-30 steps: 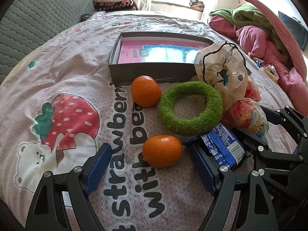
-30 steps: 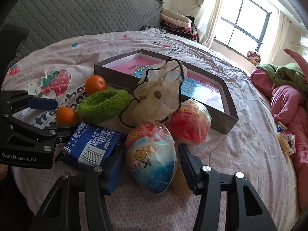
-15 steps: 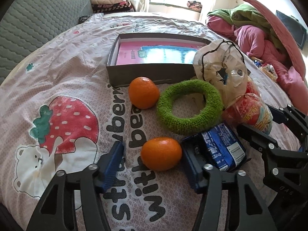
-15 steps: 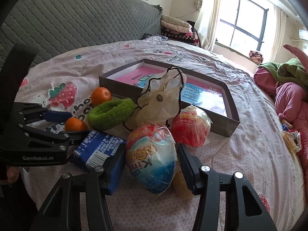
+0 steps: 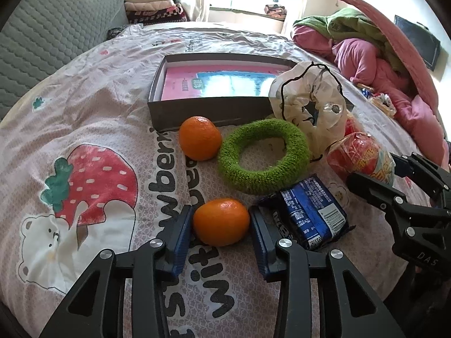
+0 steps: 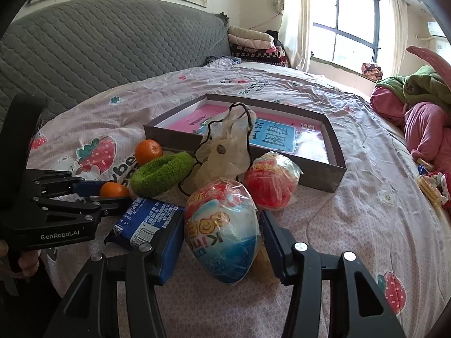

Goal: Organize objects
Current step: 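Close left gripper on the orange while right gripper closes on the wrapped egg toy, then lift the orange with left gripper while right gripper lifts the egg toward the grey box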

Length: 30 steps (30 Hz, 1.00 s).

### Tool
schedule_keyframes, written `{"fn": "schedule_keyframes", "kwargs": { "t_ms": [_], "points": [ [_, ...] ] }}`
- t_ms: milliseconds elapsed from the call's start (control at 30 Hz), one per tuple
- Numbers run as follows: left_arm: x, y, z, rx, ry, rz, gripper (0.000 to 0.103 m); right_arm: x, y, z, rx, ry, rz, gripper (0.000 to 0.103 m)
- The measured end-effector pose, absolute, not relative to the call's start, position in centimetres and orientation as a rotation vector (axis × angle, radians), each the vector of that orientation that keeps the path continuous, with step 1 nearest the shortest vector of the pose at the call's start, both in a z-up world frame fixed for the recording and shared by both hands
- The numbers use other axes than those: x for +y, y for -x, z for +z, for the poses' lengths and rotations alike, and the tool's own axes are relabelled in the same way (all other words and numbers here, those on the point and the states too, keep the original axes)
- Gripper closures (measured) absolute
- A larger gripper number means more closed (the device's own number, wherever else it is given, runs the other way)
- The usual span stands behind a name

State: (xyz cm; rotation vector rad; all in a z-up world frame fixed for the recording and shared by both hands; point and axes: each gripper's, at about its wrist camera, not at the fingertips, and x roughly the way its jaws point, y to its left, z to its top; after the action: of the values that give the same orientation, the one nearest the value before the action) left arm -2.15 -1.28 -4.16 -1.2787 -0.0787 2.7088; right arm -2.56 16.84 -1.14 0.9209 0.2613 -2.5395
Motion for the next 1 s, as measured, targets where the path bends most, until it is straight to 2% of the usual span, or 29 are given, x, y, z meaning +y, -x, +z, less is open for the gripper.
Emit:
{"fn": "schedule_keyframes", "kwargs": {
  "t_ms": [1000],
  "points": [
    [-0.5, 0.4, -0.8, -0.063, 1.134, 2.773, 0.063, 18.0, 1.3, 0.7, 0.201, -0.799, -2.601, 0.049]
  ]
}}
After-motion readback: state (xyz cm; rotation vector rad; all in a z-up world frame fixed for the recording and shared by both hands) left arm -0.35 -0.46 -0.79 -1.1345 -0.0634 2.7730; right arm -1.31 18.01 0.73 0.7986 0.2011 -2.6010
